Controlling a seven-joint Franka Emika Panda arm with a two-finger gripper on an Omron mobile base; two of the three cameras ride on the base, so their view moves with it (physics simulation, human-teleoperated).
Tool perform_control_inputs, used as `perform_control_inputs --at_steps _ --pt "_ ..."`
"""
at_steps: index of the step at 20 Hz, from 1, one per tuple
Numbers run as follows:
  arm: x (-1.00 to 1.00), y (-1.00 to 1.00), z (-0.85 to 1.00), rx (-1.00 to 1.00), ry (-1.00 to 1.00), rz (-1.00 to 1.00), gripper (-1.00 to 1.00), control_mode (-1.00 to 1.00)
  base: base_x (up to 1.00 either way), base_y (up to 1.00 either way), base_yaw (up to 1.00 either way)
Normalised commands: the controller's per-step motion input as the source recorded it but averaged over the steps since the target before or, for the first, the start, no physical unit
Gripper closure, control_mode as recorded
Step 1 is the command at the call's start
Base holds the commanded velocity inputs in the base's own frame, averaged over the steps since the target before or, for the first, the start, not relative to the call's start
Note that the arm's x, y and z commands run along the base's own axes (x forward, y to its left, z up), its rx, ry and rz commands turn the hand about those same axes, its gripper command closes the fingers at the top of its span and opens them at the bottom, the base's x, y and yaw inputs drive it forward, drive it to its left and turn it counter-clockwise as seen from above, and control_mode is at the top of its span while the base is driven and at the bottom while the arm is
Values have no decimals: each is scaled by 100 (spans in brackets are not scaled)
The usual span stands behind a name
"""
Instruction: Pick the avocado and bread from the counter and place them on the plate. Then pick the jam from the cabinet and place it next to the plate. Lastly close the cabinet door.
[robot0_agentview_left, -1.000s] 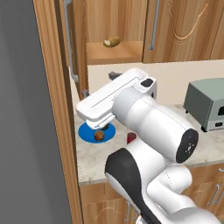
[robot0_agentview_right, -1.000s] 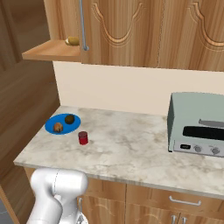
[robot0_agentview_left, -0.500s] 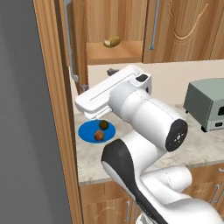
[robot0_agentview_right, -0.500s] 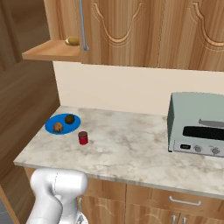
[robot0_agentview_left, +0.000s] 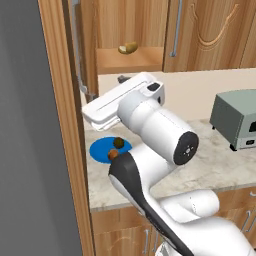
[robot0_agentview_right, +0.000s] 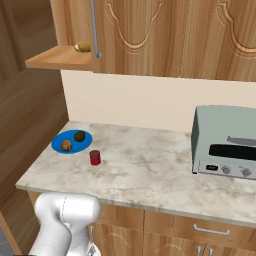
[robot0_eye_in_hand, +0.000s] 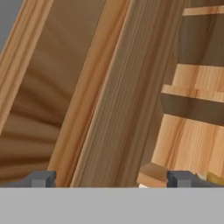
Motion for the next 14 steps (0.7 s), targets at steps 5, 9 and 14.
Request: perform_control_inputs --at_steps 5,9,14 --pt "21 19 -8 0 -3 -9 -100 -100 0 0 0" --pt "-14 2 8 2 -1 -7 -100 -100 0 0 0" --pt "-31 -6 20 5 0 -1 -100 -100 0 0 0"
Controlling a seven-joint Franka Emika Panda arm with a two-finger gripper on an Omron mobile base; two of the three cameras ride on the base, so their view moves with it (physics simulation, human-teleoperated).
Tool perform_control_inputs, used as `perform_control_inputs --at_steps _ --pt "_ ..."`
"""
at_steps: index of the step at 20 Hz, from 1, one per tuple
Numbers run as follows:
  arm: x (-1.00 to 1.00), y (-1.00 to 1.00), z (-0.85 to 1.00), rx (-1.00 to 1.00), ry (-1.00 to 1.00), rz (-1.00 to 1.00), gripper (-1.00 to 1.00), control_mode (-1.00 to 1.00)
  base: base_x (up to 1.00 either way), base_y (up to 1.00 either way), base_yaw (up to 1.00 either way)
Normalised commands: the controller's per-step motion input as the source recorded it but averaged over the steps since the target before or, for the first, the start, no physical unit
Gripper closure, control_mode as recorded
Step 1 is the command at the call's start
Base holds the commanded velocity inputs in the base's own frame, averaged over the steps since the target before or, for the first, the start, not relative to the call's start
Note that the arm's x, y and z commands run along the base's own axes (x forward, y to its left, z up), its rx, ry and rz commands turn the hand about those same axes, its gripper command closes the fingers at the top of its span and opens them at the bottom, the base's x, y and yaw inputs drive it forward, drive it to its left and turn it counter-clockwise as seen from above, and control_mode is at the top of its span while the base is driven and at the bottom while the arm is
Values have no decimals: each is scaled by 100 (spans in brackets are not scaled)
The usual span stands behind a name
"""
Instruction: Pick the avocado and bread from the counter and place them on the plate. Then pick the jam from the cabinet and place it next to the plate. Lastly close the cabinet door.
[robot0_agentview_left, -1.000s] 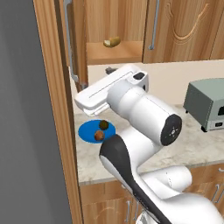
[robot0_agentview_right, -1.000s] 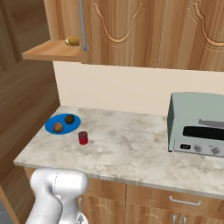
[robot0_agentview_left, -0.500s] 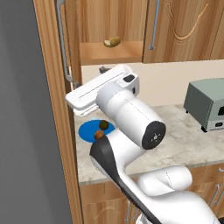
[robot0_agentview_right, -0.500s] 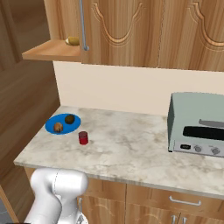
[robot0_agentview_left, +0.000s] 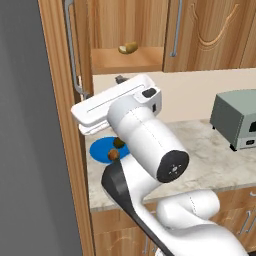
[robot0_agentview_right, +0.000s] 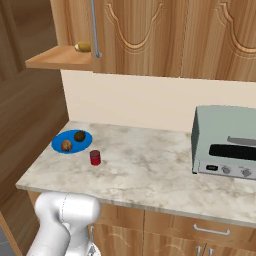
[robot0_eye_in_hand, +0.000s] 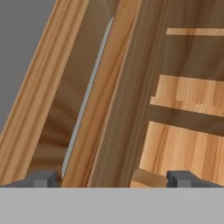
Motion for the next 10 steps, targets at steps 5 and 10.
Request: perform_control_inputs --at_steps 5,10 --pt "41 2 -14 0 3 -7 -100 -100 0 0 0" --pt "62 2 -29 0 5 -5 -100 -100 0 0 0"
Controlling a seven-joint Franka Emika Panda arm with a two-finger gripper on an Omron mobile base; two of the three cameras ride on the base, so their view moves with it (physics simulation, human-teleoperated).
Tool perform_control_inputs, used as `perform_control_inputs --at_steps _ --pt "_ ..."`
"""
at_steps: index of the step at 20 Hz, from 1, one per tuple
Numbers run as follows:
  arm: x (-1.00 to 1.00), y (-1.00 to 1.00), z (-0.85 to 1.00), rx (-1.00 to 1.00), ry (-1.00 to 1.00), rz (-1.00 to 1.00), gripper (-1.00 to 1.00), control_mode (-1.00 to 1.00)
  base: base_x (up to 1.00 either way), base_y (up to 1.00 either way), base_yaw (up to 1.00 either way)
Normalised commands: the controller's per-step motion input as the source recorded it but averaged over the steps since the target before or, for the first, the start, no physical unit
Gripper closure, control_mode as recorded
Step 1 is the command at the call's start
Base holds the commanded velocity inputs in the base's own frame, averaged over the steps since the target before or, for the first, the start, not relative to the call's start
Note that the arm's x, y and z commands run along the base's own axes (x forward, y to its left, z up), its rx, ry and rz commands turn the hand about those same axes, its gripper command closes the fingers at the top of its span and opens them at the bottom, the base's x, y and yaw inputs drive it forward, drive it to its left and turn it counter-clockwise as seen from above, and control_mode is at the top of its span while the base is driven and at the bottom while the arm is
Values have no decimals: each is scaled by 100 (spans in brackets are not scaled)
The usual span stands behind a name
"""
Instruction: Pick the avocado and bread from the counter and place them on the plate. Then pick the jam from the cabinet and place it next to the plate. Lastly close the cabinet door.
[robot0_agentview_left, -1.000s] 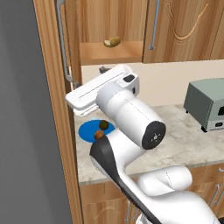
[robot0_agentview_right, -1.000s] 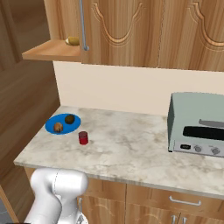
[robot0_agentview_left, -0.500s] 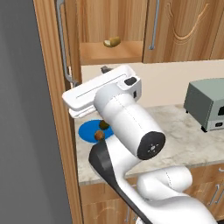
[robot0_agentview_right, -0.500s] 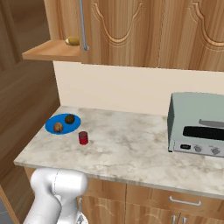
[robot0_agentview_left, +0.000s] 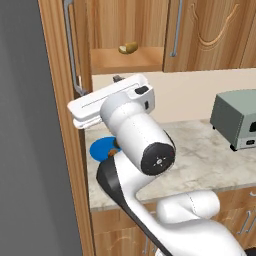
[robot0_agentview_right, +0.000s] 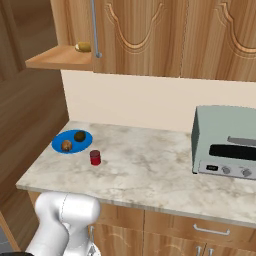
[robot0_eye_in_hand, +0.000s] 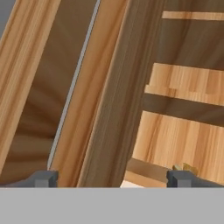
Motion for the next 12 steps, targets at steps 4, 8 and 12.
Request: perform_control_inputs --at_steps 4,8,12 --pt "1 27 -17 -3 4 6 -100 -100 0 0 0" --pt "-11 21 0 -2 1 14 -100 -100 0 0 0" --pt "29 12 -13 0 4 13 -100 -100 0 0 0"
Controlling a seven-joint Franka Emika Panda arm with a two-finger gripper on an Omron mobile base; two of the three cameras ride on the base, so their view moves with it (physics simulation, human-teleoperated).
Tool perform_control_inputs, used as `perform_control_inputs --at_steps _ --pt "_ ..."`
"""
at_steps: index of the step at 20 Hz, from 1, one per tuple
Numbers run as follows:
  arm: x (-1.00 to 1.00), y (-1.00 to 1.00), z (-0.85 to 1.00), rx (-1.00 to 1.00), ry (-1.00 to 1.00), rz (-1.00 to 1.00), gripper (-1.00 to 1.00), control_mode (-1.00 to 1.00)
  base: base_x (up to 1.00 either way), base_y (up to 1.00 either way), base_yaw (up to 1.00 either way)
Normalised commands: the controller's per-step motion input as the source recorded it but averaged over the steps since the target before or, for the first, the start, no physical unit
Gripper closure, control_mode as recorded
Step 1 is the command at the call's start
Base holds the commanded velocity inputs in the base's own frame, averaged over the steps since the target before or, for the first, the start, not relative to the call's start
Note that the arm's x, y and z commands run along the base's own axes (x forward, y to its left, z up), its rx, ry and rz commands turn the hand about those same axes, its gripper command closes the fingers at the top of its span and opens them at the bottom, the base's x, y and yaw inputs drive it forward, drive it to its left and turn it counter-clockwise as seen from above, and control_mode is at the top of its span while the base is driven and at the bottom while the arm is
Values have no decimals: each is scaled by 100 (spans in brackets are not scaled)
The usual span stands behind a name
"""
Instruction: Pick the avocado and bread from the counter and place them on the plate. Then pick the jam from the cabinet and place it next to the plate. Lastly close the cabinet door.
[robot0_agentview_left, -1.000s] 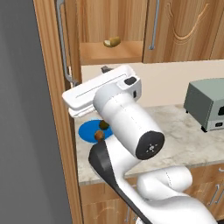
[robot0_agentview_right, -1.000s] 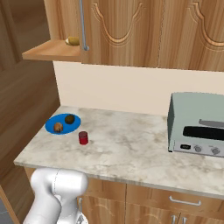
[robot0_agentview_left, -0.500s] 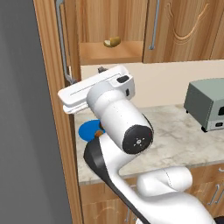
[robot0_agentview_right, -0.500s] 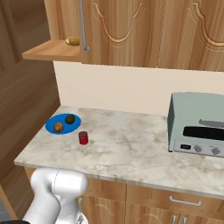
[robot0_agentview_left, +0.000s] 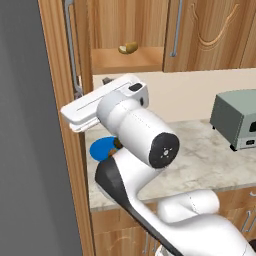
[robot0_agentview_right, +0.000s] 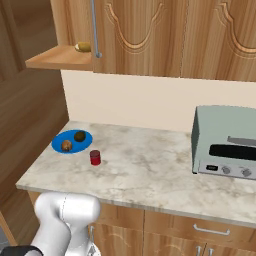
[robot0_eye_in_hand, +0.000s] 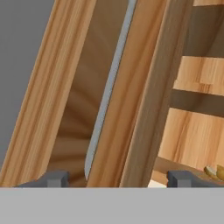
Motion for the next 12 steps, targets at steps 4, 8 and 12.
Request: perform_control_inputs --at_steps 4,8,12 --pt "73 17 -38 -1 11 11 -100 -100 0 0 0" --pt "90 5 -43 -7 11 0 -100 -100 0 0 0" --pt "78 -18 -28 -9 6 -22 -100 -100 0 0 0"
